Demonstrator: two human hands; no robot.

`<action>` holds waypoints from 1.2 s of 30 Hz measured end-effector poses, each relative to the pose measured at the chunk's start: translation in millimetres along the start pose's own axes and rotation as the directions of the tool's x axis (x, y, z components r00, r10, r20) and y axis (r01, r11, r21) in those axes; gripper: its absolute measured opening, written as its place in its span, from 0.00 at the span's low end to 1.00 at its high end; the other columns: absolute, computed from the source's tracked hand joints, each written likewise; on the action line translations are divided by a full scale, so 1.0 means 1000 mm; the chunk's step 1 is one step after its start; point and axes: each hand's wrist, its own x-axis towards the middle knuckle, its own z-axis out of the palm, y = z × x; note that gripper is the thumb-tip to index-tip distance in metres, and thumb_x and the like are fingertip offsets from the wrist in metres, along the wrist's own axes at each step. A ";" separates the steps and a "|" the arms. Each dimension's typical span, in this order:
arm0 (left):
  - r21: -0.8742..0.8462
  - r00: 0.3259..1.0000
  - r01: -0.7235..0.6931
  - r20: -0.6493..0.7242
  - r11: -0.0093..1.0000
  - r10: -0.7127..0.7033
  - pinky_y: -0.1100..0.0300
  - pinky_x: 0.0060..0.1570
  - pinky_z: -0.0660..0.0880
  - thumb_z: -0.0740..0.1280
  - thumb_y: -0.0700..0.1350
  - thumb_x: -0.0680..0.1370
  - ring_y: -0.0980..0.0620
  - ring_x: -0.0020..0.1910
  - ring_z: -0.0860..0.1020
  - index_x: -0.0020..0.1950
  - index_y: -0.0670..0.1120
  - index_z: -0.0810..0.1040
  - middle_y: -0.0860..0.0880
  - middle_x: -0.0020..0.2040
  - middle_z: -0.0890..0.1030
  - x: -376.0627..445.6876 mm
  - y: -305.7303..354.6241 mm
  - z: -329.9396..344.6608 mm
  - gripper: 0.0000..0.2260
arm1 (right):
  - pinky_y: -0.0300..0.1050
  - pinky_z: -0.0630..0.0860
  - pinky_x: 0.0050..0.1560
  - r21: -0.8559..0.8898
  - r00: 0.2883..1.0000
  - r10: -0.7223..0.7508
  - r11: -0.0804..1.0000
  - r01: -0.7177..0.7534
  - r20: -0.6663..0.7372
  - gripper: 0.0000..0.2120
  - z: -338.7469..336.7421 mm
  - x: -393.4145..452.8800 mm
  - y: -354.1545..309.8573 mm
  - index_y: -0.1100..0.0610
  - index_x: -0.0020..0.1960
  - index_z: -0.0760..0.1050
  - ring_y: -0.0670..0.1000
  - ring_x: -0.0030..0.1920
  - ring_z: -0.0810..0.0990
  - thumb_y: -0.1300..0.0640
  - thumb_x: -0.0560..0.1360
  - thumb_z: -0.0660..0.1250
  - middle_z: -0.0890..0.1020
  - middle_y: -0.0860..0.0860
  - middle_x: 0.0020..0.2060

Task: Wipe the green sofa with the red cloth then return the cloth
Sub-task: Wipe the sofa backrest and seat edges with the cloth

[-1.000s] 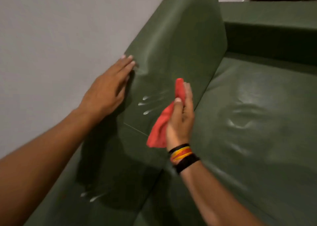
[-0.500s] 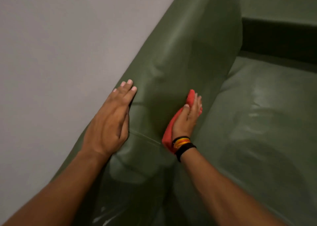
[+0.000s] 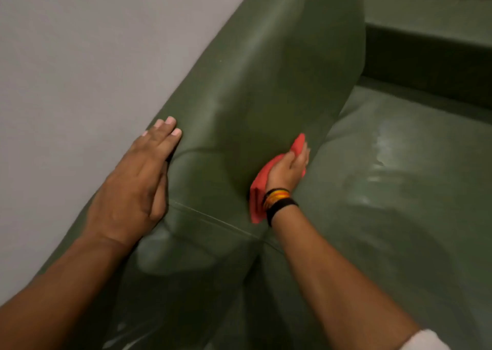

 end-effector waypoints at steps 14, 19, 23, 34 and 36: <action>0.026 1.000 -0.011 0.010 1.000 0.011 0.47 0.84 0.61 0.57 0.34 0.82 0.43 0.83 0.65 0.81 0.37 0.67 0.39 0.82 0.68 -0.001 0.001 -0.004 0.25 | 0.58 0.52 0.82 0.014 0.974 -0.222 0.975 0.222 0.047 0.29 0.008 -0.055 -0.007 0.56 0.78 0.66 0.54 0.82 0.60 0.55 0.77 0.52 0.65 0.56 0.80; 0.056 1.000 -0.025 0.016 0.998 0.025 0.46 0.84 0.61 0.56 0.36 0.83 0.43 0.84 0.64 0.82 0.38 0.66 0.39 0.83 0.67 -0.003 0.002 -0.005 0.25 | 0.49 0.46 0.81 -0.067 0.999 0.007 0.998 -0.003 0.054 0.28 -0.013 -0.095 0.022 0.53 0.81 0.60 0.52 0.83 0.56 0.55 0.81 0.53 0.60 0.53 0.82; 0.049 0.999 -0.037 0.005 0.998 0.037 0.45 0.84 0.62 0.55 0.37 0.84 0.43 0.84 0.64 0.82 0.39 0.66 0.40 0.83 0.67 -0.009 0.004 -0.007 0.25 | 0.46 0.52 0.83 0.012 0.994 0.047 0.999 -0.049 0.103 0.28 -0.035 -0.138 0.046 0.57 0.79 0.65 0.52 0.82 0.60 0.56 0.79 0.56 0.65 0.55 0.80; 0.001 0.991 0.000 0.130 1.000 0.000 0.53 0.84 0.59 0.56 0.38 0.82 0.46 0.85 0.61 0.83 0.42 0.66 0.43 0.83 0.67 -0.107 0.031 -0.079 0.27 | 0.54 0.60 0.82 0.181 0.946 -0.185 0.974 0.140 0.266 0.27 -0.122 -0.272 0.051 0.55 0.76 0.70 0.48 0.80 0.66 0.56 0.77 0.61 0.70 0.52 0.78; 0.007 0.988 -0.010 0.155 1.000 0.009 0.57 0.84 0.57 0.56 0.38 0.84 0.48 0.85 0.60 0.83 0.43 0.66 0.45 0.84 0.67 -0.168 0.017 -0.099 0.26 | 0.49 0.59 0.83 0.217 0.926 -0.221 0.963 0.158 0.306 0.27 -0.118 -0.307 0.051 0.55 0.76 0.70 0.47 0.80 0.65 0.56 0.77 0.60 0.69 0.52 0.79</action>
